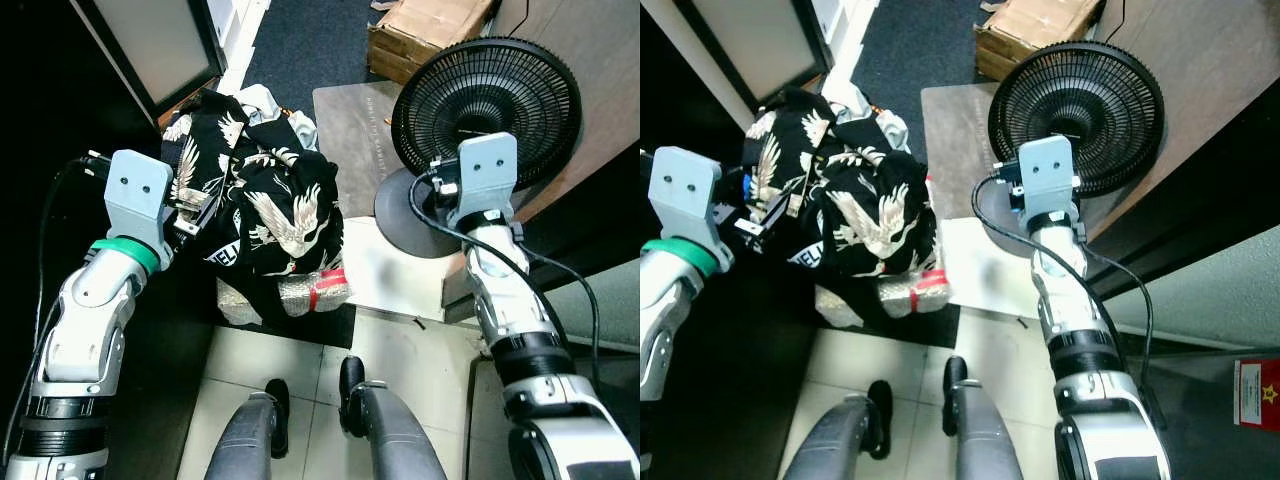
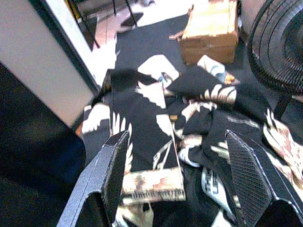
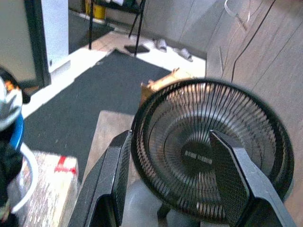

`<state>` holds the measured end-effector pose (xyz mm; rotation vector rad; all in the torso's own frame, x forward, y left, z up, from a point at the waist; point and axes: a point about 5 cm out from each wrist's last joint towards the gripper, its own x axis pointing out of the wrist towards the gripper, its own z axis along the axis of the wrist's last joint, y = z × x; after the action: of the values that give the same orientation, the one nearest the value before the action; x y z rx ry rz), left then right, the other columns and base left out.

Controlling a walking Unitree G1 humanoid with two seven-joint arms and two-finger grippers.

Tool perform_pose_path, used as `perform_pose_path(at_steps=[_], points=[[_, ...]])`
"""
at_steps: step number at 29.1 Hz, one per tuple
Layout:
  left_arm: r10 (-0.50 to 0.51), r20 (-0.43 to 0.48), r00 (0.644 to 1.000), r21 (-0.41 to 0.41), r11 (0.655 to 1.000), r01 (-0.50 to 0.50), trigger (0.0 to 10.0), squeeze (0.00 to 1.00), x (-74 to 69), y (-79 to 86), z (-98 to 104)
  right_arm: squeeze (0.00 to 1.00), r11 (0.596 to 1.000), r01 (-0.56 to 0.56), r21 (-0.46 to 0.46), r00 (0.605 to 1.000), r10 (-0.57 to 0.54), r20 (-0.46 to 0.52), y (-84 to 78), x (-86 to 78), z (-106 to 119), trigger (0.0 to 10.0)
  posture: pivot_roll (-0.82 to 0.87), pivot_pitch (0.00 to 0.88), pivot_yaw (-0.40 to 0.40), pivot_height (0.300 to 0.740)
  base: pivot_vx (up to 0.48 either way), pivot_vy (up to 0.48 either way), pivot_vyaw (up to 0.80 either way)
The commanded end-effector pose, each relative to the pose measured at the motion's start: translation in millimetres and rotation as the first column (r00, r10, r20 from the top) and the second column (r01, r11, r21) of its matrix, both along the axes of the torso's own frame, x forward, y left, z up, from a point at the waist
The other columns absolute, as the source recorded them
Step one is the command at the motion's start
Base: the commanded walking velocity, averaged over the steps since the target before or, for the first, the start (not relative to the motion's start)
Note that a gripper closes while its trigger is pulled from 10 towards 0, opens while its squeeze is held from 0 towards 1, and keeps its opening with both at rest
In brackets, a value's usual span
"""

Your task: Clothes washing

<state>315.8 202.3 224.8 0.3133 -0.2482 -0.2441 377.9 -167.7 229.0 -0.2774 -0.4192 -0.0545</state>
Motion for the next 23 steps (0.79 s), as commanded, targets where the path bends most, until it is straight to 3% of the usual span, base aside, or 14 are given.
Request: perform_pose_path(at_steps=[1,3,9,12,13,14,15,16,18,23], points=[[0.001,-0.041,0.999,0.037,0.999,0.0,10.0,0.0,-0.7,1.7,-11,0.0,1.0,-0.008,0.005,0.999,0.008,-0.053,3.6,0.3,-14,10.0,-0.08,0.383,0.081,0.74,0.0,0.0,0.0],[0.012,-0.08,0.997,0.042,0.999,-0.009,10.0,0.0,2.6,1.6,-15,0.0,1.0,-0.011,0.009,0.998,0.012,-0.065,7.1,3.3,-17,10.0,-0.08,0.372,0.078,0.74,0.0,0.0,0.0],[-0.05,-0.042,0.998,0.112,0.992,0.054,10.0,0.0,9.9,-2.2,-15,0.0,1.0,-0.01,0.001,0.997,0.01,-0.08,7.6,5.4,-22,10.0,-0.1,0.332,0.081,0.74,0.0,0.0,0.0],[-0.049,-0.04,0.998,0.09,0.995,0.052,10.0,0.0,13.0,-1.2,-19,0.0,1.0,0.0,0.001,0.997,0.0,-0.081,4.6,6.7,-22,10.0,-0.09,0.323,0.079,0.74,0.0,0.0,0.0],[0.017,-0.118,0.993,0.034,0.999,-0.013,10.0,0.0,56.0,-23.8,-28,0.0,1.0,0.005,0.006,0.996,-0.005,-0.086,3.6,7.7,-22,10.0,-0.08,0.313,0.077,0.74,0.0,0.0,0.0],[0.017,-0.118,0.993,0.034,0.999,-0.013,10.0,0.0,56.0,-23.8,-28,0.0,1.0,0.005,0.006,0.996,-0.005,-0.086,3.6,7.7,-22,10.0,-0.08,0.313,0.077,0.74,0.0,0.0,0.0],[0.056,-0.189,0.98,0.024,0.998,-0.052,10.0,0.0,79.7,-46.5,-32,0.0,1.0,0.009,0.011,0.996,-0.008,-0.09,3.2,9.1,-22,10.0,-0.07,0.302,0.079,0.74,0.0,0.0,0.0],[0.081,-0.24,0.967,0.03,0.997,-0.076,10.0,0.0,90.6,-62.3,-34,0.0,1.0,0.01,0.016,0.996,-0.008,-0.092,3.4,9.8,-22,10.0,-0.07,0.3,0.081,0.74,0.0,0.0,0.0],[0.097,-0.269,0.958,0.032,0.995,-0.091,10.0,0.0,94.3,-69.3,-35,0.0,1.0,0.011,0.019,0.995,-0.009,-0.095,3.9,10.3,-23,10.0,-0.07,0.284,0.08,0.74,0.0,0.0,0.0],[0.121,-0.287,0.95,0.006,0.992,-0.125,10.0,0.0,94.6,-60.9,-37,0.0,0.999,0.011,0.034,0.995,-0.008,-0.096,4.6,11.9,-22,10.0,-0.06,0.283,0.082,0.74,0.0,0.0,0.0]])
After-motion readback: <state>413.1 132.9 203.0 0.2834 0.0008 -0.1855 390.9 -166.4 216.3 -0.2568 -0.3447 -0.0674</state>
